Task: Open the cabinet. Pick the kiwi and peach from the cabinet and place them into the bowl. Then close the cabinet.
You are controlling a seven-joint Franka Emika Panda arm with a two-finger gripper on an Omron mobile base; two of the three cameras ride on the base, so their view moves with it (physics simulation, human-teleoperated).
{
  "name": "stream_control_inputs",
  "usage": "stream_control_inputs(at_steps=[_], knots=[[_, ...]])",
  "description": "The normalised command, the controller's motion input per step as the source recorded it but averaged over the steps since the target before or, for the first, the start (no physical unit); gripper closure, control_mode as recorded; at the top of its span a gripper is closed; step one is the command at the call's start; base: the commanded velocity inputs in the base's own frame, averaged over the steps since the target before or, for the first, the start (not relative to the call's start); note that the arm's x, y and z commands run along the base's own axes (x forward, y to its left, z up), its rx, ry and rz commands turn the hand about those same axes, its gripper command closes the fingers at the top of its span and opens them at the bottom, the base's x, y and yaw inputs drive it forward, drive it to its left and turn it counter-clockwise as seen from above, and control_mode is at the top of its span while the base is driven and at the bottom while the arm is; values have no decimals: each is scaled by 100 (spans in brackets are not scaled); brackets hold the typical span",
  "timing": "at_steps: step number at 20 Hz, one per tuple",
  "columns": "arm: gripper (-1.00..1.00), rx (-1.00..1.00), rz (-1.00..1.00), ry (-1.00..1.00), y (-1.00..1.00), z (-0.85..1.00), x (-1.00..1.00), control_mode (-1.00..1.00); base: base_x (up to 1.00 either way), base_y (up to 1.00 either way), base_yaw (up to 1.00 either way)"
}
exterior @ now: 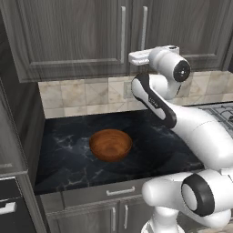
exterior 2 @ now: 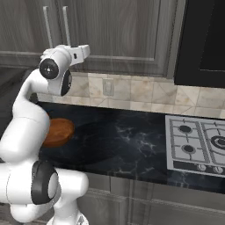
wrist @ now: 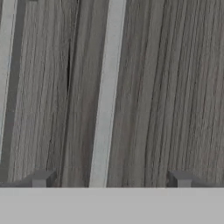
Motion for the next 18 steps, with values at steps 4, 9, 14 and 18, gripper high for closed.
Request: stream_control_inputs(at_steps=[4, 9, 14, 18], knots=[[-100, 0, -2, 6, 13, -9, 95, -100, 0, 0, 0], [-100, 0, -3, 1, 6, -25, 100, -100, 0, 0, 0], [100, 0, -4, 0, 14, -30, 98, -100, 0, 0, 0], [100, 0, -2, 0, 3, 0, 11, -100, 0, 0, 0]])
